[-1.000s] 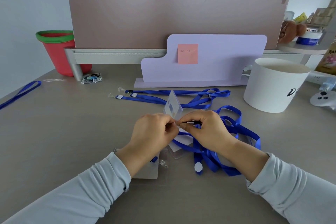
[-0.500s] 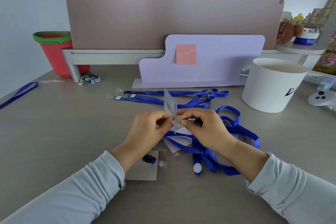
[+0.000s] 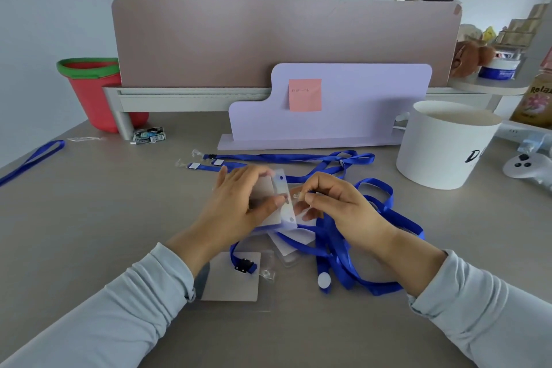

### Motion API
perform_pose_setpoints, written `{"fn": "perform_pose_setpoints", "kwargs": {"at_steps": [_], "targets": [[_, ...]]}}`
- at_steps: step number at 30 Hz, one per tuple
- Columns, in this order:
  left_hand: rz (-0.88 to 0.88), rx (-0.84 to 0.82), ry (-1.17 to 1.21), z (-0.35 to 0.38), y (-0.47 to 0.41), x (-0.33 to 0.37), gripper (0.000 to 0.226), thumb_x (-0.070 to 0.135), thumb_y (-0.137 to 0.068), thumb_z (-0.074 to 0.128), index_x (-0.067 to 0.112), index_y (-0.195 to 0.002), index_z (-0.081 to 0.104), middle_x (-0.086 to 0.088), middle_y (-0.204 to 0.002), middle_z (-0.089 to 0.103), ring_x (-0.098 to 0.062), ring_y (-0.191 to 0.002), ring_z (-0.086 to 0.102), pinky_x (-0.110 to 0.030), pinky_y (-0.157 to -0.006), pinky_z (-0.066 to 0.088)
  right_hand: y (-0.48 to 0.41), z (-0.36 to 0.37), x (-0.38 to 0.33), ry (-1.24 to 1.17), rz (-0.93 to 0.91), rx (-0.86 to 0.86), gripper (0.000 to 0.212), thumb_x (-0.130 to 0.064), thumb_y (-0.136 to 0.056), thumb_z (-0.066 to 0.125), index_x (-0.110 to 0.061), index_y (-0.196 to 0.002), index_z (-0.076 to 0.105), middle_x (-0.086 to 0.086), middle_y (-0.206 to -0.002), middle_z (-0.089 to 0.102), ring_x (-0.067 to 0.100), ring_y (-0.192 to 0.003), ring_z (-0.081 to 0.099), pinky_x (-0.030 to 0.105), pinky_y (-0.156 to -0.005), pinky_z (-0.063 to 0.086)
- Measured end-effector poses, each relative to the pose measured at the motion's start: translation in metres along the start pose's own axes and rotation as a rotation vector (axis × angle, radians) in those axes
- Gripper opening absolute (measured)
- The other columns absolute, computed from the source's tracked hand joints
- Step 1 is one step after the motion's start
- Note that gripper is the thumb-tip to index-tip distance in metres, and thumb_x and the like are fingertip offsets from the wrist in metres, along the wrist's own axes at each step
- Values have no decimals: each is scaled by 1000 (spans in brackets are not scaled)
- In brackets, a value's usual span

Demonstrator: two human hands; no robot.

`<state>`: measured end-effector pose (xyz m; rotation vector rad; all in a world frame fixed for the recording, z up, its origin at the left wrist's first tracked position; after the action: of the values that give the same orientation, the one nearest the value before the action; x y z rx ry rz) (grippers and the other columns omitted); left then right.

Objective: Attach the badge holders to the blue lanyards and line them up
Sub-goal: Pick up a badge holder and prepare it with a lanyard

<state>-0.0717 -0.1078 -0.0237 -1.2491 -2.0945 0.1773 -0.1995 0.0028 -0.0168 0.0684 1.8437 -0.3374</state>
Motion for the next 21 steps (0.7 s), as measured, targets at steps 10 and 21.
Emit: {"fn": "perform_pose_setpoints", "kwargs": {"at_steps": [10, 21], "targets": [[-28, 179, 24, -19, -7, 13, 49, 57, -92, 21, 33, -68, 56, 12, -42, 45, -3, -48, 49, -25, -53, 39, 2, -50, -27, -239, 25, 380, 26, -4, -96, 34, -12, -74, 46, 0, -67, 61, 13, -47, 37, 25, -50, 32], [2, -649, 189, 70, -40, 160, 24, 41, -87, 57, 24, -102, 66, 7, -80, 65, -7, -76, 60, -22, -63, 43, 37, -101, -81, -490, -97, 498, 23, -11, -99, 32, -16, -78, 41, 2, -58, 52, 10, -39, 29, 18, -36, 20]]}}
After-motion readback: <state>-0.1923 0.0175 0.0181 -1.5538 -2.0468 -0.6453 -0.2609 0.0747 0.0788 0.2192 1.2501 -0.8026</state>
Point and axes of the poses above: each hand's wrist, its own y-axis away from the middle knuckle, its own z-axis out of the palm, x = y × z, the point moved 4 cm from there along -y, towards the middle knuckle
